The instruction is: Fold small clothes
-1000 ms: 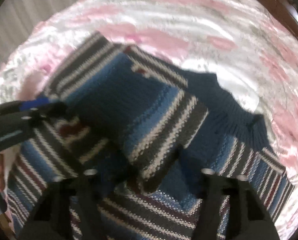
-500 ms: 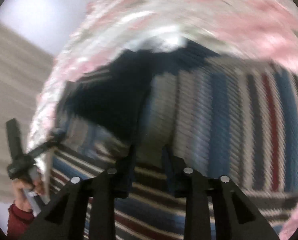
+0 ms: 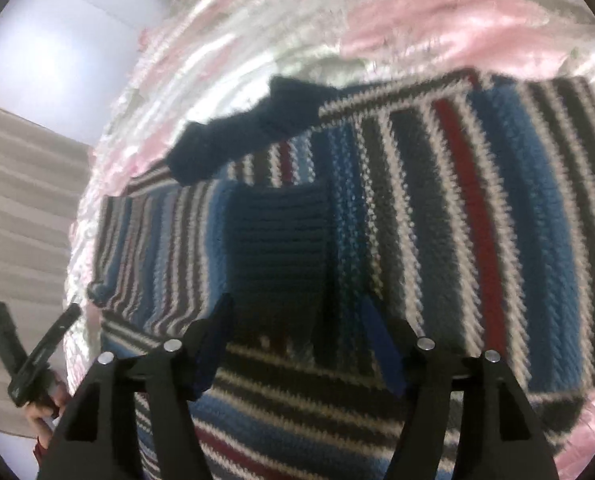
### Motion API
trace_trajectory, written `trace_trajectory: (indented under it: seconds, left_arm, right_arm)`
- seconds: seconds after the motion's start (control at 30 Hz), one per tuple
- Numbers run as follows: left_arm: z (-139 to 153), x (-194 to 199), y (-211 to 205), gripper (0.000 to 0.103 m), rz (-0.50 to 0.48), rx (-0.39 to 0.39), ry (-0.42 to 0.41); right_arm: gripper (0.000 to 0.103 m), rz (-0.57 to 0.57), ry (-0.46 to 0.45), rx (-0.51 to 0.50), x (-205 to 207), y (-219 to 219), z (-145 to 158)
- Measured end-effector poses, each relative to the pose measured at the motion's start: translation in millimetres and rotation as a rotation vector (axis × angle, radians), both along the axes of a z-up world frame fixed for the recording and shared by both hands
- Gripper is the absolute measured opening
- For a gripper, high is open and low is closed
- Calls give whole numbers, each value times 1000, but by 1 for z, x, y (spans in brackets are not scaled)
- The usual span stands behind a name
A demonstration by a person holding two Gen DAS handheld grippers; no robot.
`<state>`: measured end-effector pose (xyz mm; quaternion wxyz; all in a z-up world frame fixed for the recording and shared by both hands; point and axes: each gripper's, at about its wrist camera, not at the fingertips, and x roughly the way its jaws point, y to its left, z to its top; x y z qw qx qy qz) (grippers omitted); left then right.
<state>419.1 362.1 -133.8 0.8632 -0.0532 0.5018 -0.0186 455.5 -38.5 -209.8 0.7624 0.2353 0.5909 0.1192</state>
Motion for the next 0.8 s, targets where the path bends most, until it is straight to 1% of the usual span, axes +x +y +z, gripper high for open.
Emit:
trace_trajectory:
  seconds: [0.03,0.1,0.13,0.17,0.2,0.3,0.33,0.4,0.43,0.5,0.53,0.57,0.63,0.7,0.73,0.8]
  left_arm:
    - [-1,2,3,66,13,-5,1]
    - [-3,2,11,66,37,-9,-4]
    - [-4,2,14,66,49,-4,-7]
    - [-5,2,19,66,63,2,-11]
    - [-6,2,25,68,81,6,-16]
    - [-7,3,42,72,135,24,-30]
    - [-8,4,46,72,140,27,-29]
    - [-12,10,50,72,144,40,-21]
    - [-14,12,49,72,141,46,-17]
    - [-21,20,43,72,119,61,1]
    - [-26,24,40,72,110,65,16]
    - [-31,27,36,72,104,72,31]
    - [-45,34,31,72,110,103,64]
    - [-59,38,29,74,109,112,99]
    - [-62,39,28,76,111,113,97]
    - [-62,38,29,77,107,110,95]
  right_arm:
    - [53,-1,3,-11,3,2,-2]
    - [27,16,-6,-15,9,8,-1]
    - [23,21,-12,-26,10,8,1]
    - [13,28,-33,-49,11,9,6]
    - [9,33,-47,-50,11,5,10]
    - [4,0,-108,-16,10,-15,31]
    - [4,-18,-125,-26,10,-22,35]
    - [4,-53,-149,-88,12,-33,41]
    - [4,-59,-146,-112,14,-36,39]
    - [4,-43,-114,-101,17,-35,29]
    - [4,-31,-101,-112,18,-32,24]
    - [8,-21,-92,-147,18,-28,18]
    - [10,-17,-74,-194,14,-28,6]
    - [9,-25,-58,-191,14,-31,-5]
    - [9,-26,-57,-190,14,-32,-7]
    - [9,-17,-52,-189,16,-33,-7]
